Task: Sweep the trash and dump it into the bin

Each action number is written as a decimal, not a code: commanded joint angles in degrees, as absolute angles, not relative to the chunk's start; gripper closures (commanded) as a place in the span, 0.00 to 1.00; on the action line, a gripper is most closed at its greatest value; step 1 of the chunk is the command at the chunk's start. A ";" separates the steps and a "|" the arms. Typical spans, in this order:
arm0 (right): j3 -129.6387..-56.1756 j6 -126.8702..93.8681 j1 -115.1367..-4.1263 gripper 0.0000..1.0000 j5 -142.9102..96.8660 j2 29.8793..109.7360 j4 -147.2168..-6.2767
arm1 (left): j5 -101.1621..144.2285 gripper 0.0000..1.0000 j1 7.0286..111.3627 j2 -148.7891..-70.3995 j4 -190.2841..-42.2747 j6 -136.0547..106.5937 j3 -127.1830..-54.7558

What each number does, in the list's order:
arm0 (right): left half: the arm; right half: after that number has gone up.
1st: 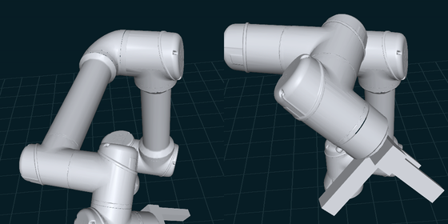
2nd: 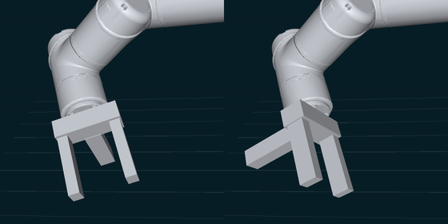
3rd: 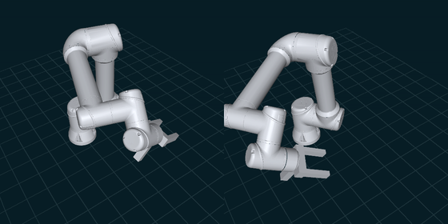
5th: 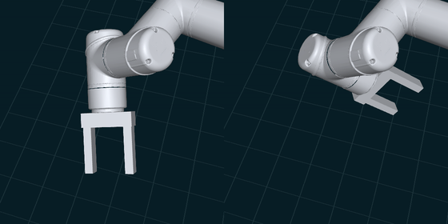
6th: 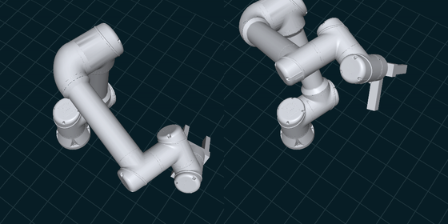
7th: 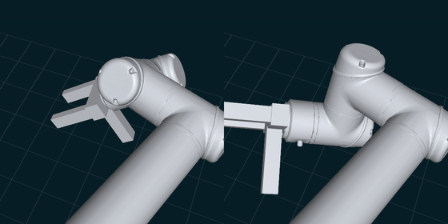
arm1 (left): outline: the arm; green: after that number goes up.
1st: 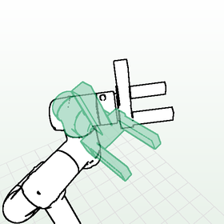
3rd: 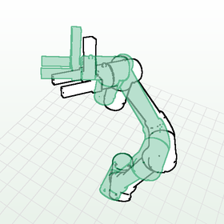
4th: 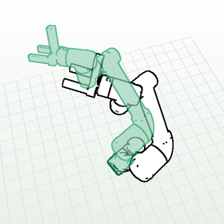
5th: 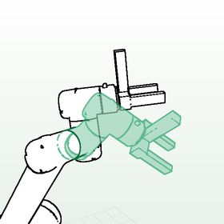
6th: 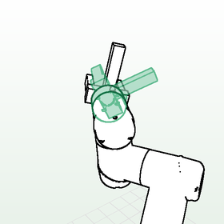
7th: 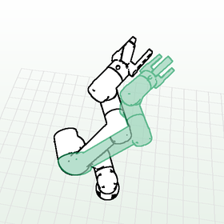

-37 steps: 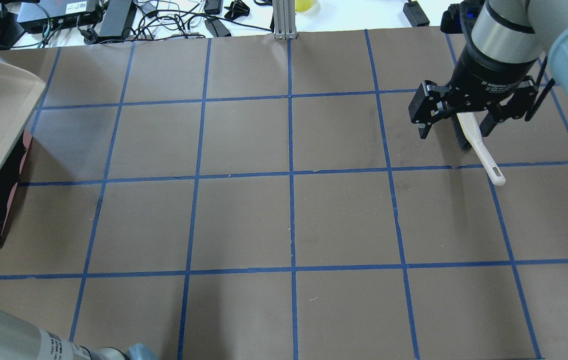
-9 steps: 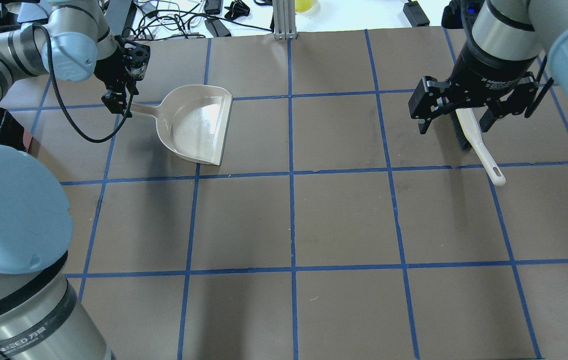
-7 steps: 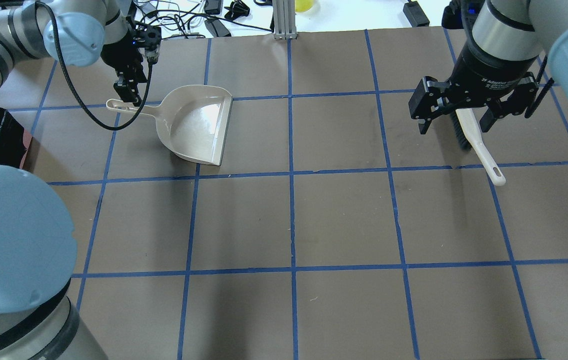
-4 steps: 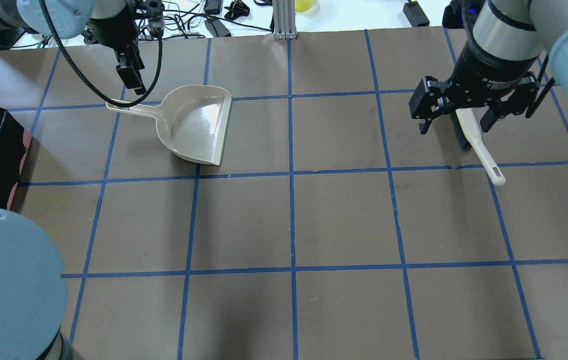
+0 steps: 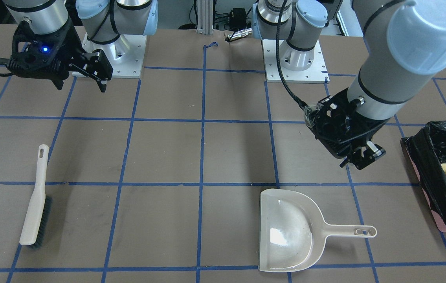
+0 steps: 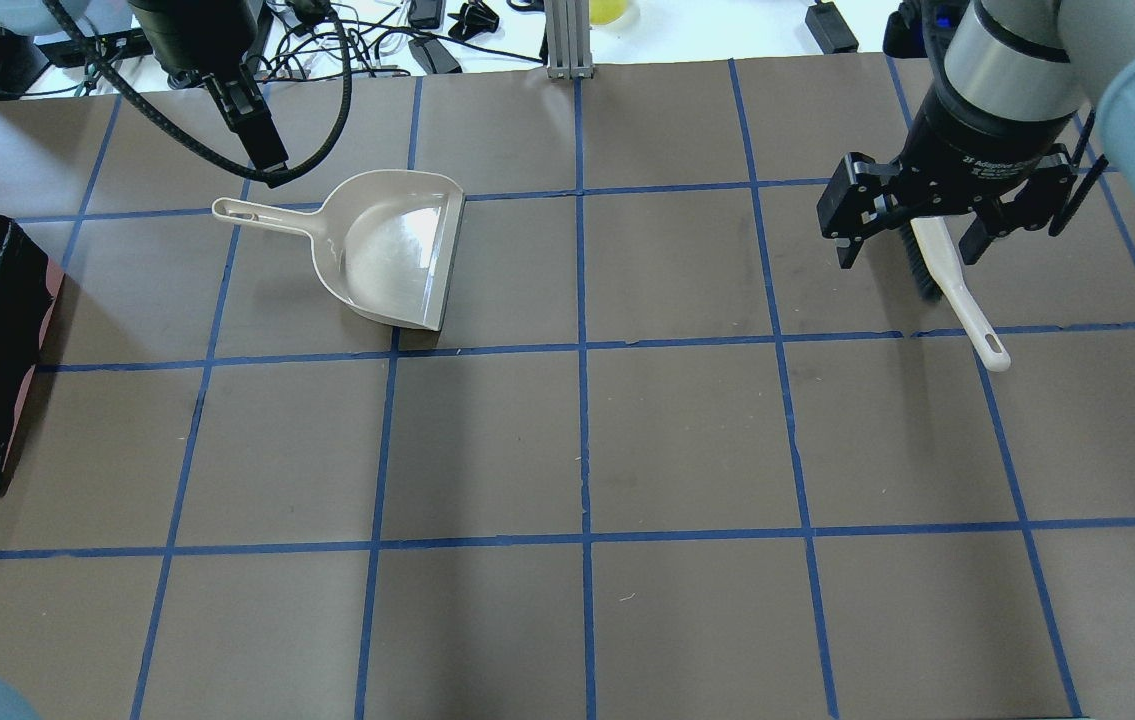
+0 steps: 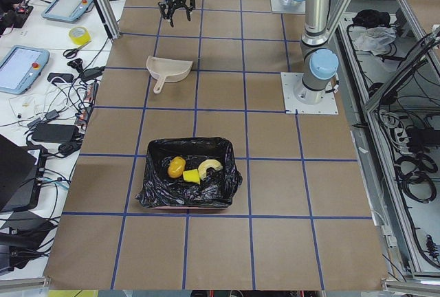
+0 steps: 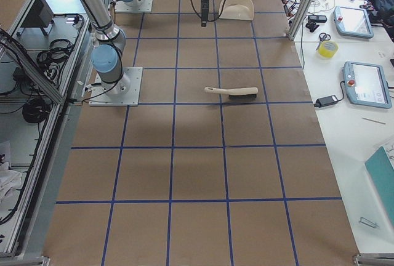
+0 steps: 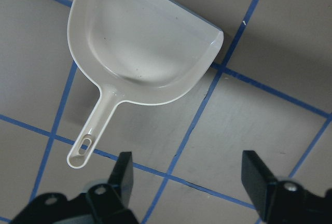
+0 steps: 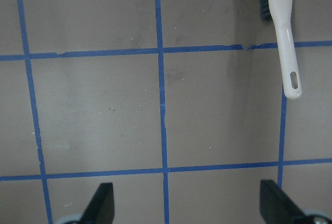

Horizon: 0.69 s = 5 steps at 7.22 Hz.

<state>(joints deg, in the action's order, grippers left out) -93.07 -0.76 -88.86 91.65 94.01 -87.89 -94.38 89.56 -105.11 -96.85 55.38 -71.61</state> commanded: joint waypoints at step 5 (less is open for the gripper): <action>-93.08 -0.88 -88.86 0.00 91.58 94.04 -87.89 | -94.13 0.01 90.00 -92.31 -99.33 18.57 -80.31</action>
